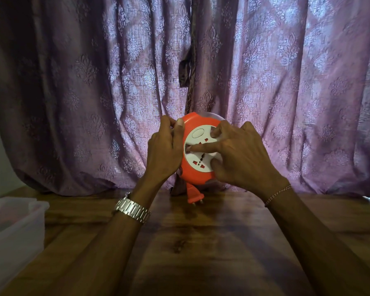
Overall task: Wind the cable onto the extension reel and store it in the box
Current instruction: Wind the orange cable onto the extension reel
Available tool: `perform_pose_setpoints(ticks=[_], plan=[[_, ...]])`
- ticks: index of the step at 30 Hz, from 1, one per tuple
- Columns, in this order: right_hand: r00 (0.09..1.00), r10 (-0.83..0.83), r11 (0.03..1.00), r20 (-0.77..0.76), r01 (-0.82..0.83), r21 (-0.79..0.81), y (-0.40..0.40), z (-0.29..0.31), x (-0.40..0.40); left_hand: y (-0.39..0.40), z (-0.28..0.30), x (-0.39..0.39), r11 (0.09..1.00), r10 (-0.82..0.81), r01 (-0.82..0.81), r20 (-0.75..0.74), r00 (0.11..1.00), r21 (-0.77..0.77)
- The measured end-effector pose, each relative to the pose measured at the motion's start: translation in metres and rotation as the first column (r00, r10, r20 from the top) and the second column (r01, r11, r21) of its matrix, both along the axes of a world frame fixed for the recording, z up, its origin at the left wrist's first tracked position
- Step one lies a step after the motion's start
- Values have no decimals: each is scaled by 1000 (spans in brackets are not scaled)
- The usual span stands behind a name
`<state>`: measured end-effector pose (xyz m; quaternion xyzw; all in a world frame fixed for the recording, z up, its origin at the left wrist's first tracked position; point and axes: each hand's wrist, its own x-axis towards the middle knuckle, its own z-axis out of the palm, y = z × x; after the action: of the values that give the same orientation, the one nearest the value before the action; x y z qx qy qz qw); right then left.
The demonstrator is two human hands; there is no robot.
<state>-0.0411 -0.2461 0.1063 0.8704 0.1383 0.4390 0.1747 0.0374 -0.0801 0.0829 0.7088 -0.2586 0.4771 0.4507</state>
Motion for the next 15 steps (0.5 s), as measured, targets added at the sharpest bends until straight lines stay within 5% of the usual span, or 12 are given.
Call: perform_pose_setpoints(ticks=[15], plan=[[987,127,977,97,-142,162,0,-13,5,2,-4,10,999,-15,15,-11,1000,28]])
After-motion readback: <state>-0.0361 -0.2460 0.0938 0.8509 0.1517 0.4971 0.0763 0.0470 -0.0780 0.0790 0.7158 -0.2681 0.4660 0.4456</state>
